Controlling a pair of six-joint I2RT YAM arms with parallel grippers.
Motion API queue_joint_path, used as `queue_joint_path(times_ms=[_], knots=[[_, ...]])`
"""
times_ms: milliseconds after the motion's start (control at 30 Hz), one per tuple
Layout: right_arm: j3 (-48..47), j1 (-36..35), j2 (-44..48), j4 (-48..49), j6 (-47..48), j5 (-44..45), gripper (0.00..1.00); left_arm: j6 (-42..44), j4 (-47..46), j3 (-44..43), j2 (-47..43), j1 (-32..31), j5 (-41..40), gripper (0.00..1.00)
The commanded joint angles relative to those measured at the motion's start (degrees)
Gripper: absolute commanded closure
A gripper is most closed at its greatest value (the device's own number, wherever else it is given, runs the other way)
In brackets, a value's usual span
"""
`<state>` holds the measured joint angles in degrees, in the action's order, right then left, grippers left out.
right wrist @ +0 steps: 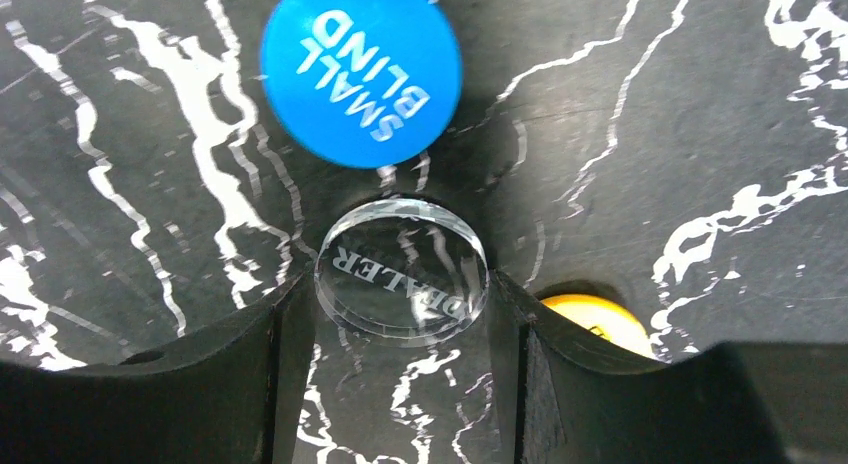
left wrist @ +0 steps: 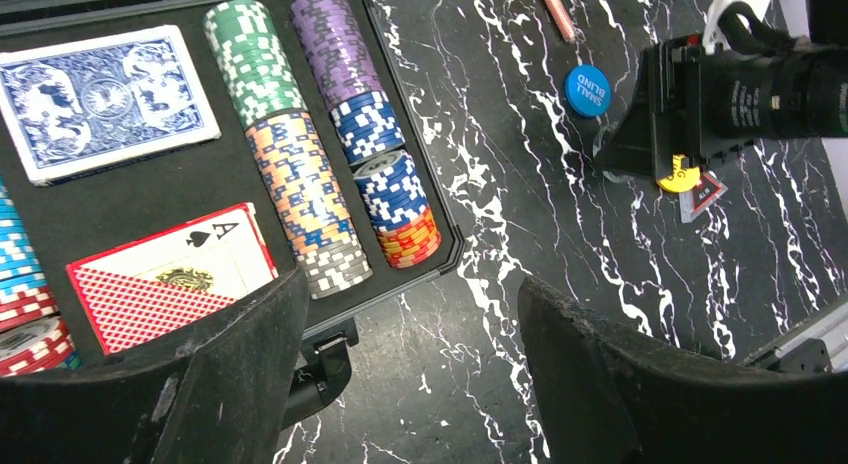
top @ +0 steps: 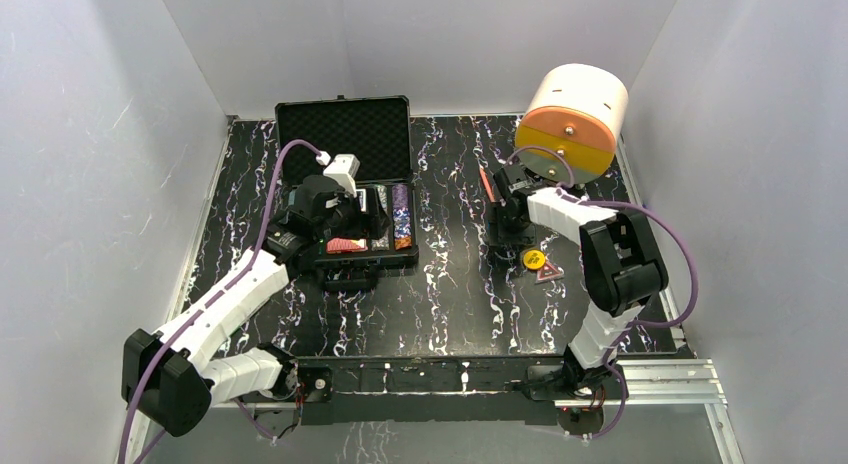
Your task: Pack up texas hold em set
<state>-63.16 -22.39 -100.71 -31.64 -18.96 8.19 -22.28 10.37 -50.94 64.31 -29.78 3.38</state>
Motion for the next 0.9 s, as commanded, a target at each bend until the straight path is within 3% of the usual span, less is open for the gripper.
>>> queue_joint_path(times_ms=[0, 267, 500, 633, 867], knots=[[-0.74, -3.18, 6.0, 0.13, -3.02, -1.0, 0.46, 0.6, 1.34, -3.4, -2.34, 0.11, -4.64, 0.25], [-3.91, -8.03, 11.3, 1.79, -7.59, -2.55, 0.46, 0.32, 2.9, -5.91, -6.89, 0.11, -15.28, 0.24], [-10.43, -15.29, 9.79, 4.93, -11.85, -1.09, 0.45, 1.14, 4.33, -8.86, -12.27, 0.1, -24.29, 0.24], [-19.19, -20.92, 4.29, 7.52, -13.18, 0.51, 0.44, 1.73, 4.66, -10.85, -15.66, 0.12, -28.04, 0.24], [-40.71, -27.51, -14.06, 7.09, -13.1, 4.14, 0.44, 2.71, 5.75, -12.82, -20.05, 0.12, -30.66, 0.23]])
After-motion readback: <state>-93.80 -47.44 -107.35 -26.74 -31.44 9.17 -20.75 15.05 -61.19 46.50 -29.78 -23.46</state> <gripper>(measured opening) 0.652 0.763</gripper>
